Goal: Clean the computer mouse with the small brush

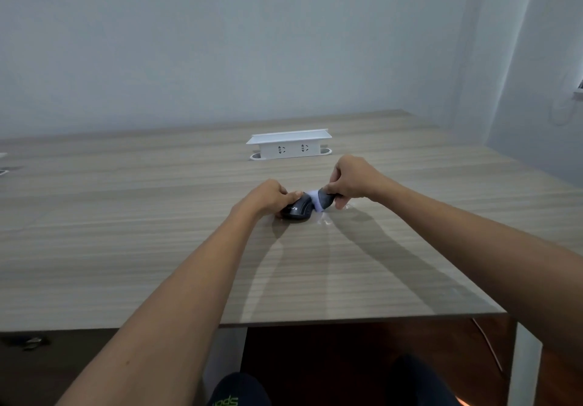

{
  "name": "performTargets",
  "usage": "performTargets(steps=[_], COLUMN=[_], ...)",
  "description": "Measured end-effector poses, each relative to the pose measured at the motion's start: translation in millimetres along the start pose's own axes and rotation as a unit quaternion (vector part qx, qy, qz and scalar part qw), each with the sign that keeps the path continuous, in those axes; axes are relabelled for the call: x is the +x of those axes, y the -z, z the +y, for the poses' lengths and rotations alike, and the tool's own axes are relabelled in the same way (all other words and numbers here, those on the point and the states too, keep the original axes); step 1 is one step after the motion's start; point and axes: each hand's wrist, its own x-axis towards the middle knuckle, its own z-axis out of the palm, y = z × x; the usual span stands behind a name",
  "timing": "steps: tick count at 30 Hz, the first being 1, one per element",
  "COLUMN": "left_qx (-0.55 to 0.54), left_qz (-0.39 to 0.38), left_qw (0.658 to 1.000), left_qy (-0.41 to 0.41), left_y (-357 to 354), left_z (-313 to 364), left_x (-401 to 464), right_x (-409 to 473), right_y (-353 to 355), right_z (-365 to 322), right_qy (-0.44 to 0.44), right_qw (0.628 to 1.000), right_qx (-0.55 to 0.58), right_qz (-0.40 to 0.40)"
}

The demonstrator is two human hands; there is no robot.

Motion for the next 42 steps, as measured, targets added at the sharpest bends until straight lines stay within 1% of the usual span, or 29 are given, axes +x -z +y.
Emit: performTargets(steps=[3,9,13,19,22,25,32,37,39,42], left_qx=[-0.013,-0.006,0.001,-0.001,-0.003,-0.004,0.018,0.073,0.100,0.142], left_qz=[0.013,0.025,0.027,0.026,0.021,0.035,0.140,0.177,0.188,0.208], left_qw=[1.000,1.000,1.000,0.999,1.000,0.999,0.988,0.978,0.973,0.965], left_qy=[0.007,0.011,0.011,0.019,0.015,0.006,-0.066,-0.080,-0.085,-0.077], left_y=[-3,-10,-11,-13,-14,-13,-14,-23,-26,-26], left_z=[2,13,18,21,23,23,9,-9,-15,-23], left_x=[-1,-3,-4,-5,-5,-6,-16,-19,-22,-21], right_x=[2,2,-4,-11,-13,-16,-26,-32,-34,-32], right_y=[3,12,17,21,17,12,-13,-18,-19,-12], right_z=[6,23,40,72,87,97,114,113,111,112], right_qy=[0.027,0.072,0.085,0.091,0.097,0.096,0.079,0.096,0.096,0.071], right_qw=[0.999,0.989,0.979,0.967,0.962,0.960,0.963,0.967,0.964,0.960], right_qx=[-0.008,-0.008,-0.005,-0.031,-0.031,-0.040,-0.073,-0.082,-0.090,-0.057], right_qz=[0.023,0.129,0.185,0.237,0.253,0.261,0.245,0.223,0.233,0.265])
